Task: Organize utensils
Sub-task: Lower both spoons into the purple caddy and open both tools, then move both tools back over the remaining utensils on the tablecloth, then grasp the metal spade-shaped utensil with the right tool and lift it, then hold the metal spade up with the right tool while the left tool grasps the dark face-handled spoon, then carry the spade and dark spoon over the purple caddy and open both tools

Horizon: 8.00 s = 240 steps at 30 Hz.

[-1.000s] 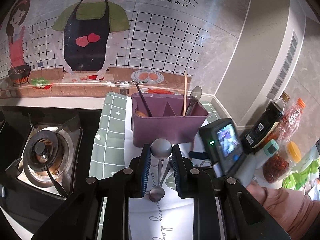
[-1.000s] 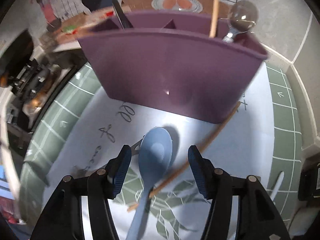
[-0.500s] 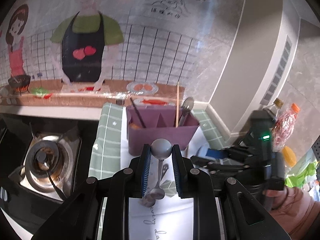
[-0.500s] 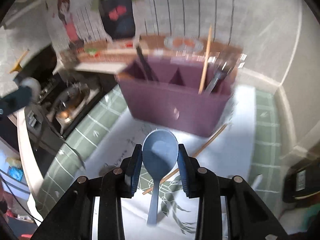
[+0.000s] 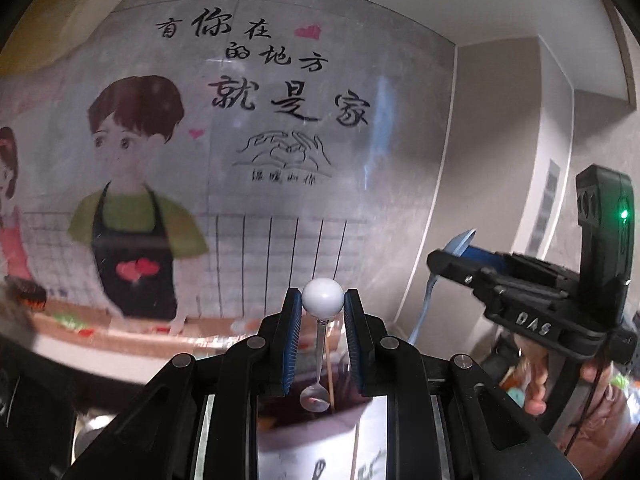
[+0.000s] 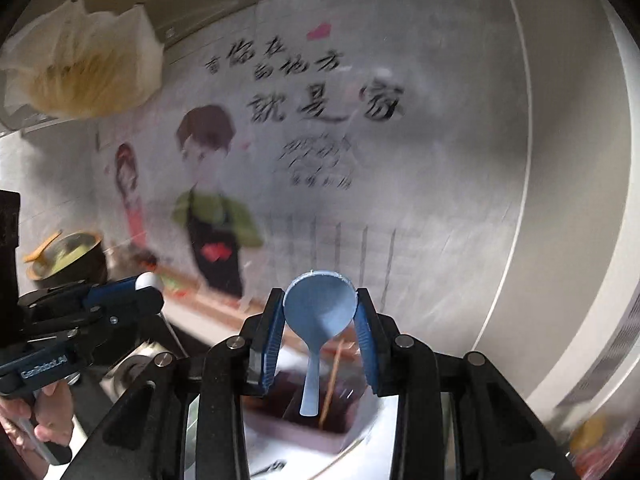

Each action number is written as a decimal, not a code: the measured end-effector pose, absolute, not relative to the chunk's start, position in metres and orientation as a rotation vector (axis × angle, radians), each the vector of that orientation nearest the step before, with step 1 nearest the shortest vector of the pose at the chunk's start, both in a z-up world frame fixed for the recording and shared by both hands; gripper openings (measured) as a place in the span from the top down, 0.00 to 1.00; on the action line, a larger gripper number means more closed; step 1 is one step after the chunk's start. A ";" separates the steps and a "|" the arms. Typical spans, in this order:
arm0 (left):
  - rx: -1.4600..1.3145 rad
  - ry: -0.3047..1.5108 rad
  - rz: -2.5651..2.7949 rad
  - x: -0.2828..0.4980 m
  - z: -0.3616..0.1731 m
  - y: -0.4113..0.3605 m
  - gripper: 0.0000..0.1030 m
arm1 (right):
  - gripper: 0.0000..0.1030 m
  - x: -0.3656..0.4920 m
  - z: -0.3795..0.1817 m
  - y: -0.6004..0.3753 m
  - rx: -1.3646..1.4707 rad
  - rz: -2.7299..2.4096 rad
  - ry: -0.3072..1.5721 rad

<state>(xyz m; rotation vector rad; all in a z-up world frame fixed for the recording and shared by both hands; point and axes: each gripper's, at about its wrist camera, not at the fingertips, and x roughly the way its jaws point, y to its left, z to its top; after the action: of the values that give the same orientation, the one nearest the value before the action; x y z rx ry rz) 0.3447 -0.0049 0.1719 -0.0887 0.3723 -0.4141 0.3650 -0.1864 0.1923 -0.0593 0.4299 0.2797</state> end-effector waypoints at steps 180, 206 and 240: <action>0.113 0.966 -0.188 0.318 -0.134 0.006 0.70 | 0.79 0.299 -0.027 -0.203 0.012 0.378 1.011; -0.517 1.166 -0.168 0.299 -0.131 0.047 0.73 | 0.79 0.287 -0.020 -0.208 0.050 0.377 0.986; -0.009 0.577 -0.135 0.252 -0.002 0.000 0.99 | 0.79 0.271 0.043 -0.230 0.087 0.368 0.846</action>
<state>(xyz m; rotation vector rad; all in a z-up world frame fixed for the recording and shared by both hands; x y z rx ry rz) 0.2515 -0.0001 -0.0021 -0.0093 0.5774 -0.1346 0.2709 -0.2300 0.0431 0.0866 0.8457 0.3678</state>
